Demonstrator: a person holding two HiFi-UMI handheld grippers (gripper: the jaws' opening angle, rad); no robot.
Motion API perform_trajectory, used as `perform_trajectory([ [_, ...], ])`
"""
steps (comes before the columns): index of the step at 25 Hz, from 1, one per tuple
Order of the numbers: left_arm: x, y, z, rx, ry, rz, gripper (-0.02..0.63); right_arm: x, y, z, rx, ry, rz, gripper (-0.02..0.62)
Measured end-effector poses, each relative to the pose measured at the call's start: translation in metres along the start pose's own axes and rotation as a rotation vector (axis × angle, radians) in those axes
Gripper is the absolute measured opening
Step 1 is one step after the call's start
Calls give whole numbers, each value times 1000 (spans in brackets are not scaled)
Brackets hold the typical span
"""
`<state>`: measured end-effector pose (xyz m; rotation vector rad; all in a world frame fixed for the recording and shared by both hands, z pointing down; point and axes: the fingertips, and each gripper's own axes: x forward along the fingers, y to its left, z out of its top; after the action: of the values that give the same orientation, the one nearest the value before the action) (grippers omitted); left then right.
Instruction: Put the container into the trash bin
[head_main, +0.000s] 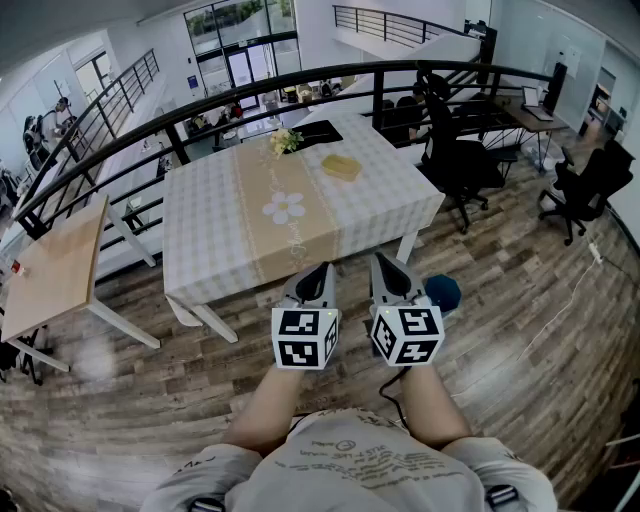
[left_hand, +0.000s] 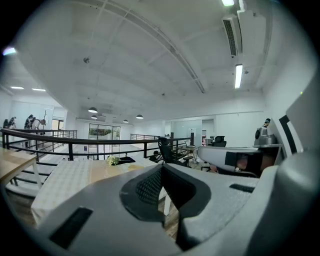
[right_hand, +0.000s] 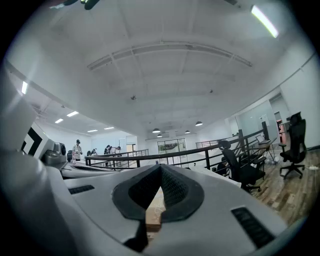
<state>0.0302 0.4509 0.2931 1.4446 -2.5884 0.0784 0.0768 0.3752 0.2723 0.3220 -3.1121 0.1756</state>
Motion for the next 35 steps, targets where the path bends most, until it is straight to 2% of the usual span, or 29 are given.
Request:
perform_trajectory([
  [10, 9, -14, -8, -25, 21, -2, 6, -5, -15, -3, 5, 0, 4, 2],
  [22, 27, -31, -10, -4, 40, -14, 6, -5, -30, -7, 34, 9, 27, 2],
  [35, 89, -18, -2, 19, 22, -57, 6, 42, -66, -11, 27, -2, -28, 2],
])
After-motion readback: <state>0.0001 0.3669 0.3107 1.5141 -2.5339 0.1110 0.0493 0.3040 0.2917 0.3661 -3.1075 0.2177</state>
